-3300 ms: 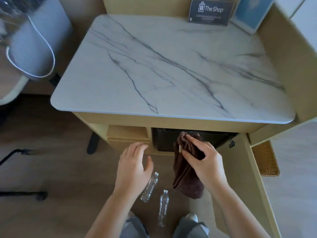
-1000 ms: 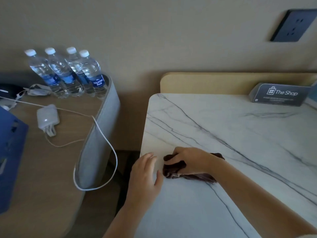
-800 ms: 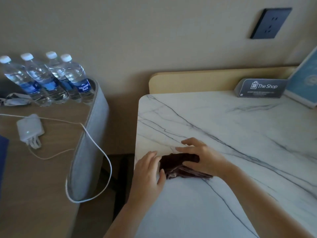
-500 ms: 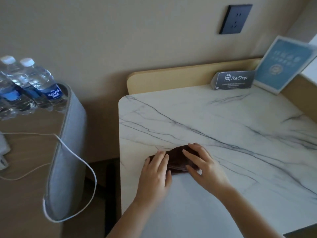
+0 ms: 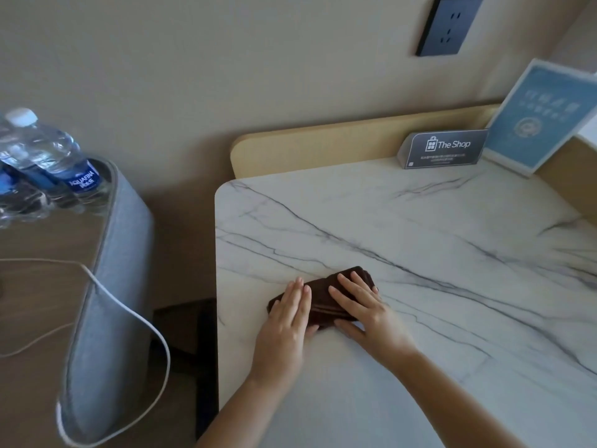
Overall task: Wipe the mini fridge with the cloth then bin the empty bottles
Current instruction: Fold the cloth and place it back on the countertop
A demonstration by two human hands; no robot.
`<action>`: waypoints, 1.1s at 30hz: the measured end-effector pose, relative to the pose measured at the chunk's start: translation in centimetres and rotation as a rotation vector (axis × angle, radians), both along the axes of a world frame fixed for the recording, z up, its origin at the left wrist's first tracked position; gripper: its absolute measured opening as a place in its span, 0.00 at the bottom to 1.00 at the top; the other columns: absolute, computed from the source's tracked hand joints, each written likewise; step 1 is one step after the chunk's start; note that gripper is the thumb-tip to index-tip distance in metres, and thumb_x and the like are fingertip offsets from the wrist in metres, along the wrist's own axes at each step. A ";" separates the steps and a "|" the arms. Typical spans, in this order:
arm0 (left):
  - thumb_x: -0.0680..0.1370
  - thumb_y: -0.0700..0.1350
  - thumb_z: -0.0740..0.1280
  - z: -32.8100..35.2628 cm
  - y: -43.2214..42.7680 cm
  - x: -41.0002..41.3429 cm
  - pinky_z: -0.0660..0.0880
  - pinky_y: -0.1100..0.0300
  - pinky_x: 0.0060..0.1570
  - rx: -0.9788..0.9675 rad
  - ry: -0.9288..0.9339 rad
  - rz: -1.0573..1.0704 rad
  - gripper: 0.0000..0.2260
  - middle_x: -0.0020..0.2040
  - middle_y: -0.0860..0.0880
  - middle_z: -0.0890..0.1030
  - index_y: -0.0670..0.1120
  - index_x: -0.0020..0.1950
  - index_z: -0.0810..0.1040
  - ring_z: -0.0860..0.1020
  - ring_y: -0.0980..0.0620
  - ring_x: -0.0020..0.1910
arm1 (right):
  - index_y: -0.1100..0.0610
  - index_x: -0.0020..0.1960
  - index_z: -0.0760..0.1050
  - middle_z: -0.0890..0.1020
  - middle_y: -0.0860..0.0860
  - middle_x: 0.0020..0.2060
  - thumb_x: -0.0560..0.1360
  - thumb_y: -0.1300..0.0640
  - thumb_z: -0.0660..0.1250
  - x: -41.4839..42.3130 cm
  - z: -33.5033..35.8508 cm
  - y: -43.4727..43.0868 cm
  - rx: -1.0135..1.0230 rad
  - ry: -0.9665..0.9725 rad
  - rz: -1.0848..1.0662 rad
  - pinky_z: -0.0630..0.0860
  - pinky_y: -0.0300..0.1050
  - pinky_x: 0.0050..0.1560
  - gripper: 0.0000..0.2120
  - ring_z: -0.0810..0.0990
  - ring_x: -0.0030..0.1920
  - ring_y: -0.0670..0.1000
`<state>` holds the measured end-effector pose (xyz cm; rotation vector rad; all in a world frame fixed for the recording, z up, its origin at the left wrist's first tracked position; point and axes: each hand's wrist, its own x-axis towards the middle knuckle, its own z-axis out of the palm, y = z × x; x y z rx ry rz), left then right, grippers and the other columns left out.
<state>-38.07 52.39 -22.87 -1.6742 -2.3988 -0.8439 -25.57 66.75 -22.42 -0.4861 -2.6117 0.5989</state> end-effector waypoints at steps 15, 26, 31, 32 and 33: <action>0.74 0.47 0.61 -0.4 9.5 -11.6 0.71 0.56 0.59 0.015 0.025 0.059 0.23 0.68 0.43 0.71 0.41 0.68 0.66 0.69 0.48 0.67 | 0.55 0.61 0.76 0.77 0.58 0.60 0.72 0.48 0.60 -12.4 -0.3 8.8 0.026 0.032 -0.043 0.73 0.68 0.53 0.21 0.73 0.62 0.63; 0.74 0.44 0.63 -0.3 16.0 -19.7 0.69 0.54 0.60 0.003 0.060 0.095 0.23 0.67 0.41 0.72 0.38 0.67 0.70 0.70 0.45 0.66 | 0.57 0.60 0.77 0.78 0.60 0.59 0.68 0.55 0.68 -20.9 -0.2 14.6 0.008 0.060 -0.044 0.69 0.69 0.54 0.21 0.72 0.62 0.65; 0.73 0.44 0.64 -0.1 18.1 -22.2 0.69 0.52 0.60 -0.037 0.044 0.123 0.23 0.67 0.40 0.72 0.38 0.67 0.70 0.72 0.43 0.65 | 0.57 0.59 0.77 0.78 0.61 0.58 0.67 0.56 0.69 -24.0 -0.4 16.6 0.001 0.025 -0.050 0.70 0.70 0.52 0.20 0.74 0.60 0.67; 0.74 0.45 0.63 -0.1 18.3 -22.6 0.69 0.52 0.61 -0.039 0.041 0.120 0.23 0.67 0.41 0.72 0.38 0.67 0.70 0.72 0.44 0.65 | 0.57 0.60 0.77 0.77 0.62 0.59 0.67 0.57 0.70 -24.4 -0.4 16.9 -0.005 0.029 -0.051 0.69 0.70 0.53 0.21 0.73 0.61 0.67; 0.75 0.47 0.61 0.0 18.5 -22.9 0.69 0.53 0.61 -0.043 0.044 0.115 0.23 0.67 0.41 0.72 0.38 0.67 0.70 0.71 0.44 0.65 | 0.57 0.60 0.76 0.77 0.62 0.60 0.68 0.58 0.71 -24.6 -0.5 17.0 -0.006 0.038 -0.051 0.69 0.70 0.54 0.21 0.72 0.62 0.67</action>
